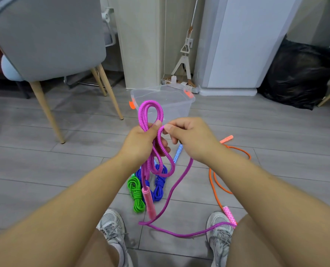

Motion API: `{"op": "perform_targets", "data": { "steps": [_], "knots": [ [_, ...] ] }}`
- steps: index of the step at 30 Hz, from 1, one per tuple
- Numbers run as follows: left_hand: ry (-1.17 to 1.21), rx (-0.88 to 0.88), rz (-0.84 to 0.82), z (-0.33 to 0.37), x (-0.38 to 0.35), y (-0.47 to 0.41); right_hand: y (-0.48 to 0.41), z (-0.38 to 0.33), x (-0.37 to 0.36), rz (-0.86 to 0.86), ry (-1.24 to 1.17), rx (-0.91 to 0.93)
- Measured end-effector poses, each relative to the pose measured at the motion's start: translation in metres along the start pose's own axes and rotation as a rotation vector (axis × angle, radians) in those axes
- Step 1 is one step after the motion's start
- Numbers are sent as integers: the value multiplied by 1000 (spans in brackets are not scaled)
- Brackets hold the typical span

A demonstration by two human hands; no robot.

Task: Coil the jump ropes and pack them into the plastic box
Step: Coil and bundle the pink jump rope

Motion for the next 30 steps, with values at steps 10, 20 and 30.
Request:
{"op": "perform_targets", "data": {
  "steps": [10,20,30],
  "knots": [
    [19,35,-64,-3,-7,1,-2,1,-1,71,37,-9],
    [-126,-44,-274,-4,0,-1,-4,5,9,83,27,-22],
    [-326,-45,-367,-4,10,-2,8,15,37,93,37,-11]
  ]
}}
Point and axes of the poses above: each hand's wrist, its own y-axis away from the middle knuckle, its own x-axis out of the back of the hand, z = x × y, the point moved 2 cm from there along -y, towards the middle knuckle, and after that the axes turned 9 degrees about -x, right-handed, at the moved point
